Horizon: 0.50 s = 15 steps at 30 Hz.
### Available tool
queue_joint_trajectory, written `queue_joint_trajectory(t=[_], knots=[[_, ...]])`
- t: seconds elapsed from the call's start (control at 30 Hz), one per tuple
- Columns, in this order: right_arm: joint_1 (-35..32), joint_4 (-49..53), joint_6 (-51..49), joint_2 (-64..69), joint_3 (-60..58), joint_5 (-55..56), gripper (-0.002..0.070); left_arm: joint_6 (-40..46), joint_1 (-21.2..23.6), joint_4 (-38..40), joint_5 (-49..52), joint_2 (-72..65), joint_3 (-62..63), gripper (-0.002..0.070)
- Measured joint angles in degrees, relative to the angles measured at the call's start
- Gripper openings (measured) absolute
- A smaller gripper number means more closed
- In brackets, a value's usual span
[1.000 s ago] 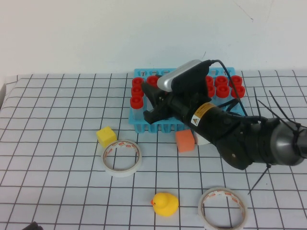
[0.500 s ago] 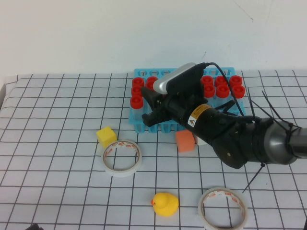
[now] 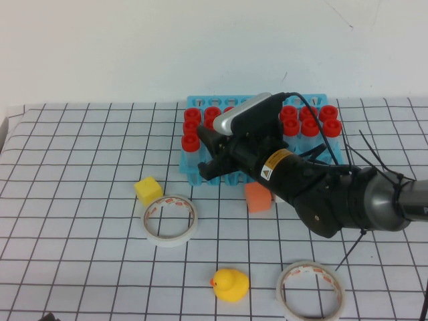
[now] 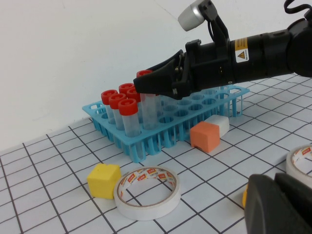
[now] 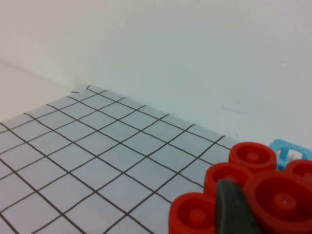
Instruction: Place the test tubes
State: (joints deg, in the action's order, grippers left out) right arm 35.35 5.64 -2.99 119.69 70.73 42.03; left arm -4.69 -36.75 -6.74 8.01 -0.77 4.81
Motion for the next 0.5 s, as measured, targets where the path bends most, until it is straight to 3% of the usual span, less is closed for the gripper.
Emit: queue_joint_trajectory(t=[0.37,0.5], knots=[[0.0,0.0,-0.11,0.0,0.0,-0.26,0.0287,0.05,0.0,0.0,0.0,0.0,0.0,-0.0001],[0.0,0.0,-1.33,0.0,0.0,-0.49,0.0349,0.05,0.0,0.0,0.0,0.0,0.0,-0.0001]])
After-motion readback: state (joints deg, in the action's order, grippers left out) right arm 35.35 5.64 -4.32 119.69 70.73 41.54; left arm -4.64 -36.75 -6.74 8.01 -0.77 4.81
